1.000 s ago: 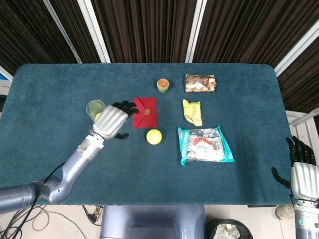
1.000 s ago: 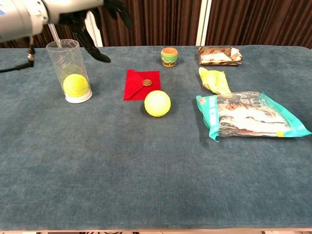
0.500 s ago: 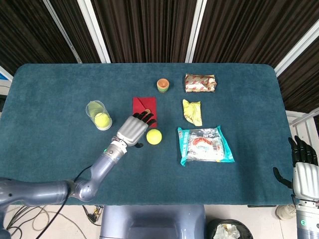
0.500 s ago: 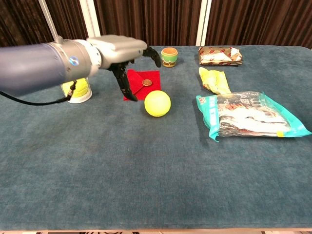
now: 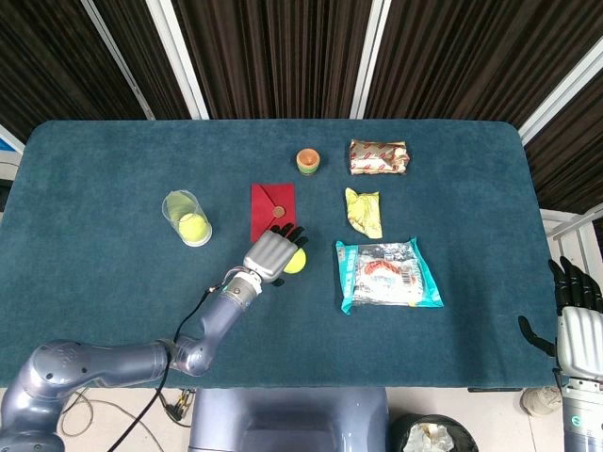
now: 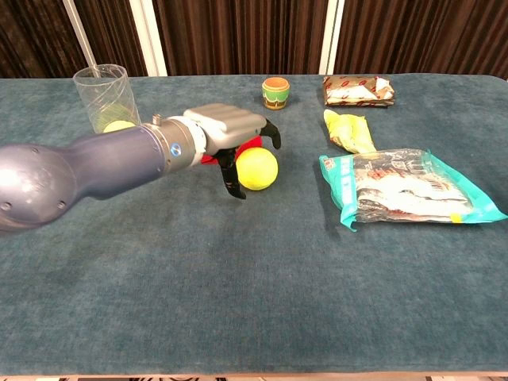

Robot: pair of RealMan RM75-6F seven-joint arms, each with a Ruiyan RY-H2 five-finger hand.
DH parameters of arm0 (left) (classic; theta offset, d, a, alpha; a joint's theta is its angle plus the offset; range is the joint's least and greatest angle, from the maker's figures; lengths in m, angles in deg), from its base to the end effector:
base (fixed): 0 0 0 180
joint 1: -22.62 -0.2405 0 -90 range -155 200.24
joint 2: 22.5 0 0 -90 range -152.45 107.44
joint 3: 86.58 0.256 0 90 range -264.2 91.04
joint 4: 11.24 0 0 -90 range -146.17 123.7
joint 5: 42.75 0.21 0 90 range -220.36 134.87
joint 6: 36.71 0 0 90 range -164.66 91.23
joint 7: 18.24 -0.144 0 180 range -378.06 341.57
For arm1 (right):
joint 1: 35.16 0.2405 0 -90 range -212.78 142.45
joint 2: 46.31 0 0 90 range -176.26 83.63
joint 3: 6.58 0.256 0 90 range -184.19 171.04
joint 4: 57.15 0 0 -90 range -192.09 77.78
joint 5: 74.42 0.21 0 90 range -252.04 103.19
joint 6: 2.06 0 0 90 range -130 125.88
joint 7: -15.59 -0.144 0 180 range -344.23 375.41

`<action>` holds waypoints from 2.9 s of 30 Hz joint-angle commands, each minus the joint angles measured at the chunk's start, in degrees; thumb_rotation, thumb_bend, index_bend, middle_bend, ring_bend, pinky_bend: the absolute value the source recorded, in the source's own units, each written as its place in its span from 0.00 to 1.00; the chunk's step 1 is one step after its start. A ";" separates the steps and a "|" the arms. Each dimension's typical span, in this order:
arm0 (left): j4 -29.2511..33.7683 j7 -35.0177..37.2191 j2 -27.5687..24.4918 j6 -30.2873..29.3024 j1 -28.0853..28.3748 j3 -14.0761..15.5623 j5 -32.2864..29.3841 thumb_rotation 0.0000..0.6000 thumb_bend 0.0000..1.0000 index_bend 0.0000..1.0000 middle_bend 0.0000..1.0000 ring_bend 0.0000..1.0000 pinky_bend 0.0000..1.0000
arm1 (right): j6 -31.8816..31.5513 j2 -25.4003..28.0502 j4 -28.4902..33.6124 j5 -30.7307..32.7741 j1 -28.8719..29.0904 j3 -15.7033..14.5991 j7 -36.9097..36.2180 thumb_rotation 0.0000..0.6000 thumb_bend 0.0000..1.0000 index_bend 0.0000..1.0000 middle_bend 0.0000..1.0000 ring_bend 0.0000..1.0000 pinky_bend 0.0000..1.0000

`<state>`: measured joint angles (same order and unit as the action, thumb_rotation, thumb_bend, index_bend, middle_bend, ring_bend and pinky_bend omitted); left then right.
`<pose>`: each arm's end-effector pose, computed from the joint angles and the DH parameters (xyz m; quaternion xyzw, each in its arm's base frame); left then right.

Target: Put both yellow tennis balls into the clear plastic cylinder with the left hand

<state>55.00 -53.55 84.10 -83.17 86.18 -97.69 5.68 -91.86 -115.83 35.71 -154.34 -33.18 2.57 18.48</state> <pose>-0.0469 0.3768 -0.1118 -0.8244 -0.2795 -0.3049 0.3863 -0.3125 -0.1845 0.1607 0.5008 -0.3885 0.4231 0.6475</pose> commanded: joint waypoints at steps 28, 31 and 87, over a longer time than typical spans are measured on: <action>-1.93 -2.67 -0.15 -4.65 -1.92 -0.71 5.18 1.00 0.42 0.51 0.52 0.44 0.64 | 0.47 0.13 0.29 0.38 0.04 -0.04 -0.12 1.00 0.34 0.00 0.00 0.04 0.09; 1.85 -1.53 -3.30 -6.47 -2.57 -1.84 6.66 1.00 0.42 0.51 0.52 0.44 0.64 | 0.52 0.04 0.24 0.53 0.08 0.04 -0.09 1.00 0.34 0.00 0.00 0.03 0.09; 19.40 -0.17 -30.25 -12.24 -14.17 -0.15 8.09 1.00 0.31 0.44 0.43 0.38 0.56 | 1.05 -1.18 0.27 0.08 0.46 -0.67 2.38 1.00 0.34 0.00 0.00 0.04 0.09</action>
<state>74.37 -53.30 53.72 -95.68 71.80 -97.86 14.19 -90.80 -117.01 35.98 -154.25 -32.73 1.90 20.86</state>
